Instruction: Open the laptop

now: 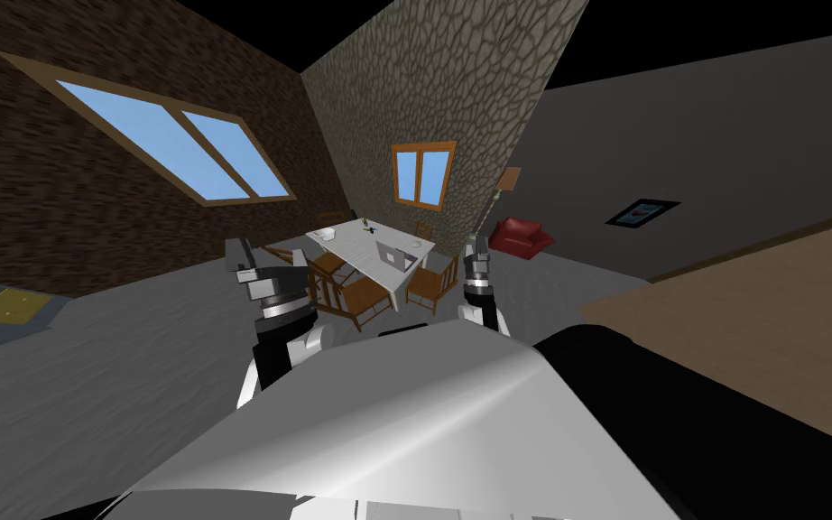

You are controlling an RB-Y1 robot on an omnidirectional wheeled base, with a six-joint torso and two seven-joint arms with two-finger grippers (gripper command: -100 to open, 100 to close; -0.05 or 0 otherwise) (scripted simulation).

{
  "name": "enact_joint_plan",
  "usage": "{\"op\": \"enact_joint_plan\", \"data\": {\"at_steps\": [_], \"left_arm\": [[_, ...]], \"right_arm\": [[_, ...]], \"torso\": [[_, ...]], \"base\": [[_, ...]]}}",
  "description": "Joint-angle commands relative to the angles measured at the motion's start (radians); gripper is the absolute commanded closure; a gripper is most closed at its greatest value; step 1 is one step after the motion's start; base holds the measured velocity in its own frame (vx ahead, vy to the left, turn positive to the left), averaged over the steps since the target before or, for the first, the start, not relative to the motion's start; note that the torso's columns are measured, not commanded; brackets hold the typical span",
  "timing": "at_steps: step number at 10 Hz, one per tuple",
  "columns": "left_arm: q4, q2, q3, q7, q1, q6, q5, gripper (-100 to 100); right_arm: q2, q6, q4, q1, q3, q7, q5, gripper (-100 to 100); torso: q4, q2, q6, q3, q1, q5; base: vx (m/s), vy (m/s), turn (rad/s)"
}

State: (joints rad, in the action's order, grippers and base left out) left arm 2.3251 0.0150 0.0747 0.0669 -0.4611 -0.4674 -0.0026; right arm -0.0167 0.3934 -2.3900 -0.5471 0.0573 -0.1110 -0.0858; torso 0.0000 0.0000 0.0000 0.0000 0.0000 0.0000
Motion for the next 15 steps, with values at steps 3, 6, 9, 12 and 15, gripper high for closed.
{"op": "enact_joint_plan", "data": {"at_steps": [3, 6, 9, 12, 15], "left_arm": [[0.000, 0.000, 0.000, 0.000, 0.000, 0.000, 0.000, 0], [0.000, 0.000, 0.000, 0.000, 0.000, 0.000, 0.000, 0], [0.000, 0.000, 0.000, 0.000, 0.000, 0.000, 0.000, 0], [0.000, 0.000, 0.000, 0.000, 0.000, 0.000, 0.000, 0], [0.000, 0.000, 0.000, 0.000, 0.000, 0.000, 0.000, 0]], "right_arm": [[0.000, 0.000, 0.000, 0.000, 0.000, 0.000, 0.000, 0], [0.000, 0.000, 0.000, 0.000, 0.000, 0.000, 0.000, 0], [0.000, 0.000, 0.000, 0.000, 0.000, 0.000, 0.000, 0], [0.085, 0.000, 0.018, 0.013, 0.000, -0.022, -0.029, -100], [0.155, 0.000, 0.046, 0.035, 0.001, -0.060, -0.078, -100]], "torso": [[0.176, 0.175, 0.000, -0.351, 0.000, 0.000], [0.396, 0.396, 0.000, -0.792, 0.000, 0.000], [0.617, 0.618, 0.000, -1.234, 0.000, 0.000], [0.734, 0.734, 0.000, -1.471, 0.000, 0.000], [0.738, 0.738, 0.000, -1.476, 0.000, 0.000]], "base": [[0.000, 0.000, 0.000], [0.000, 0.000, 0.000], [0.000, 0.000, 0.000], [0.007, 0.006, 0.031], [0.013, 0.011, 0.059]]}}
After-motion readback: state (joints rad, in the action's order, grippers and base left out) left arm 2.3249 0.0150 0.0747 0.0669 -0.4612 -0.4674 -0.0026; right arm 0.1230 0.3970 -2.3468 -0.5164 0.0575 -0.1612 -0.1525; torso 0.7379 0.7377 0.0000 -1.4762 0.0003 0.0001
